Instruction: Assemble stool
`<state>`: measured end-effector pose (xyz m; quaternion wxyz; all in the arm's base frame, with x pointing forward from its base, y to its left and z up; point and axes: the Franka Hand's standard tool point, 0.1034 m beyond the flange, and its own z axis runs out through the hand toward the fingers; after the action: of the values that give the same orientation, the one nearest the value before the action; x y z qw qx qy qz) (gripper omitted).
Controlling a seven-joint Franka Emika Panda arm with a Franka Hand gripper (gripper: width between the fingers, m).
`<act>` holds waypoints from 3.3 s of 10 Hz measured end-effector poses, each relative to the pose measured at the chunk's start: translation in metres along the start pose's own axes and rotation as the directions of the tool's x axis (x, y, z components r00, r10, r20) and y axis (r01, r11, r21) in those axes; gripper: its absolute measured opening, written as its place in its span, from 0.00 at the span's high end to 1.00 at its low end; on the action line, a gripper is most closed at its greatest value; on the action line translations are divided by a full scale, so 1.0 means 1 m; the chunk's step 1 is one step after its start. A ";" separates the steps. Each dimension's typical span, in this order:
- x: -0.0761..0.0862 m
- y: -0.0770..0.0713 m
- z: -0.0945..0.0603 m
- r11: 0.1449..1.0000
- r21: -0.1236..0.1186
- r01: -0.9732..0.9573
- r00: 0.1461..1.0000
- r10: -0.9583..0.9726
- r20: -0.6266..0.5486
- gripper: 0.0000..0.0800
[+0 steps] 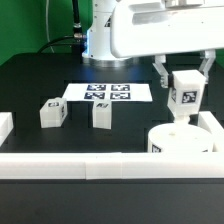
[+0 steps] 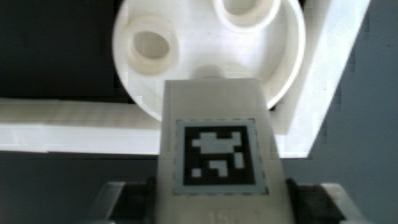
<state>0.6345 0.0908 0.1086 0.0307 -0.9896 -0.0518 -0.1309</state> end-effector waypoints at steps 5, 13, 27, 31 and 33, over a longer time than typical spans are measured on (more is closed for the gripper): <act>0.005 -0.003 0.008 0.998 0.003 0.061 0.998 -0.061 -0.002 0.58; 0.005 -0.010 0.015 0.997 0.006 0.079 0.997 -0.079 -0.006 0.58; 0.002 -0.005 0.022 0.997 0.000 0.079 0.997 -0.079 -0.017 0.58; 0.000 -0.006 0.027 0.997 -0.005 0.082 0.994 -0.082 -0.068 0.58; 0.000 -0.006 0.027 0.997 -0.008 0.082 0.992 -0.082 -0.094 0.58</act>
Offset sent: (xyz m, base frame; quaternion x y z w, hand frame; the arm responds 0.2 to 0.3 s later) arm 0.0000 0.0000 0.0000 0.0000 0.0000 0.0000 1.0000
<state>0.6408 0.0988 0.0828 0.0258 -0.9794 -0.0907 -0.1788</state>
